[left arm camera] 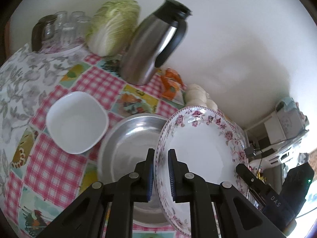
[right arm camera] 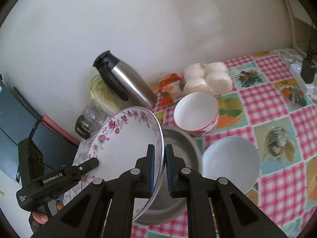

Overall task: Organize plates and bowls
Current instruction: 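Carry the floral plate over the steel basin and lower it inside, then open both tools to release the plate and pull them back, then move both tools to the red-rimmed strawberry bowl and grasp its rim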

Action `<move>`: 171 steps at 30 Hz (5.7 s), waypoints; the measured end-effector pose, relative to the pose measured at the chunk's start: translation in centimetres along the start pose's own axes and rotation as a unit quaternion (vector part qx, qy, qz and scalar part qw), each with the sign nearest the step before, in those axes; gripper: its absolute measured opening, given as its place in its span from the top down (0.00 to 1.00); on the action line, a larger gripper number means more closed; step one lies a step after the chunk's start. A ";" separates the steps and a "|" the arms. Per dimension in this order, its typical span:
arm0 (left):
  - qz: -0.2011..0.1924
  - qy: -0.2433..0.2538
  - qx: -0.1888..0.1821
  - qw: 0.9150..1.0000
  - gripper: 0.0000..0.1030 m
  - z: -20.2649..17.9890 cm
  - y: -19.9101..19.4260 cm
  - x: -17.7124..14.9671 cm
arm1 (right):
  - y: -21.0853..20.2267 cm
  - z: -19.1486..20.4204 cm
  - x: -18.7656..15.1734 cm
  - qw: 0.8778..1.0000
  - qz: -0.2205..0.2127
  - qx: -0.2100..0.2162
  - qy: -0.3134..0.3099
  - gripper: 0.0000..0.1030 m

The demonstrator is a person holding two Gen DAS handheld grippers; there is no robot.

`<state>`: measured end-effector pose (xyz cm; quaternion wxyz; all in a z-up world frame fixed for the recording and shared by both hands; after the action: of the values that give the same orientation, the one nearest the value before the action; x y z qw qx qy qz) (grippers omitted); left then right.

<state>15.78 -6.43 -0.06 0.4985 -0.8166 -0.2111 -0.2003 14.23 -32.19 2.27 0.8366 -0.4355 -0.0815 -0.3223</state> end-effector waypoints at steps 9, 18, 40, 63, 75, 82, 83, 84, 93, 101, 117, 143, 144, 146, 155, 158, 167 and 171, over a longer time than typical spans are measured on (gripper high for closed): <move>0.020 -0.023 0.012 0.999 0.86 2.7 1.5 -0.5 | 3.2 0.1 -0.7 1.000 0.025 -0.015 0.001 0.89; 0.063 -0.028 0.018 0.997 0.86 3.2 5.2 -1.7 | 5.8 -2.1 -1.0 0.997 0.046 -0.058 0.015 0.89; 0.098 -0.036 0.040 0.994 0.86 4.3 8.7 -2.9 | 8.8 -3.6 -2.1 0.992 0.070 -0.106 0.015 0.88; 0.106 -0.016 0.081 0.991 0.83 4.3 8.8 -2.5 | 10.0 -3.3 -2.6 0.988 0.074 -0.139 -0.004 0.87; 0.097 0.022 0.109 0.989 0.69 3.0 6.7 -1.3 | 7.7 -0.7 -1.7 0.988 0.043 -0.141 -0.040 0.81; 0.099 0.053 0.155 0.982 0.41 1.9 4.9 -0.5 | 6.1 1.6 -1.7 0.982 0.033 -0.168 -0.083 0.51; 0.098 0.056 0.158 0.981 0.40 1.8 4.6 -0.4 | 5.8 1.9 -1.7 0.981 0.031 -0.170 -0.088 0.45; 0.097 0.059 0.162 0.980 0.37 1.7 4.3 -0.3 | 5.5 2.2 -1.7 0.980 0.029 -0.172 -0.091 0.42; 0.100 0.075 0.209 0.970 0.25 1.0 2.5 -0.2 | 3.8 3.9 -1.7 0.975 0.012 -0.184 -0.124 0.30; 0.082 0.077 0.218 0.969 0.13 0.4 1.4 0.4 | 3.0 3.5 -1.3 0.976 0.005 -0.183 -0.115 0.18; 0.047 0.082 0.233 0.968 0.00 -0.9 3.5 2.9 | 3.4 -0.4 1.2 0.979 -0.005 -0.190 -0.069 0.18; 0.005 0.060 0.191 0.980 0.00 -1.7 8.4 5.5 | 8.0 -7.5 6.7 0.985 -0.030 -0.172 0.017 0.18; 0.007 0.066 0.186 0.980 0.00 -2.0 8.5 5.8 | 8.2 -7.5 6.8 0.985 -0.029 -0.171 0.016 0.18; 0.013 0.092 0.191 0.977 0.00 -2.9 8.9 6.4 | 8.6 -7.6 7.0 0.985 -0.028 -0.167 0.017 0.18; 0.070 0.124 0.165 0.976 0.05 -6.0 12.8 8.8 | 10.6 -7.6 7.5 0.987 -0.025 -0.157 0.019 0.18; 0.099 0.124 0.155 0.975 0.17 -6.8 14.9 9.0 | 11.6 -8.4 7.3 0.985 -0.016 -0.170 0.026 0.27; 0.163 0.147 0.154 0.963 0.47 -8.9 21.3 8.2 | 13.4 -10.1 7.0 0.986 0.007 -0.159 0.051 0.64; 0.185 0.162 0.154 0.957 0.63 -9.7 23.4 7.9 | 14.1 -9.8 6.8 0.987 0.017 -0.153 0.049 0.66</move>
<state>33.90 -23.65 -8.78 0.6737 -0.7116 -0.0014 -0.1996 26.73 -37.21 -10.42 0.7682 -0.5435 0.0169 -0.3378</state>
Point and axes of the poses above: each gripper's, at about its wrist camera, not at the fingertips, and y roughly the way its jaws point, z to its left, x to its top, the point moved 2 cm from there along y, roughly the way its jaws point, and after that the axes turned 13 degrees about y, right-handed, at the moved point
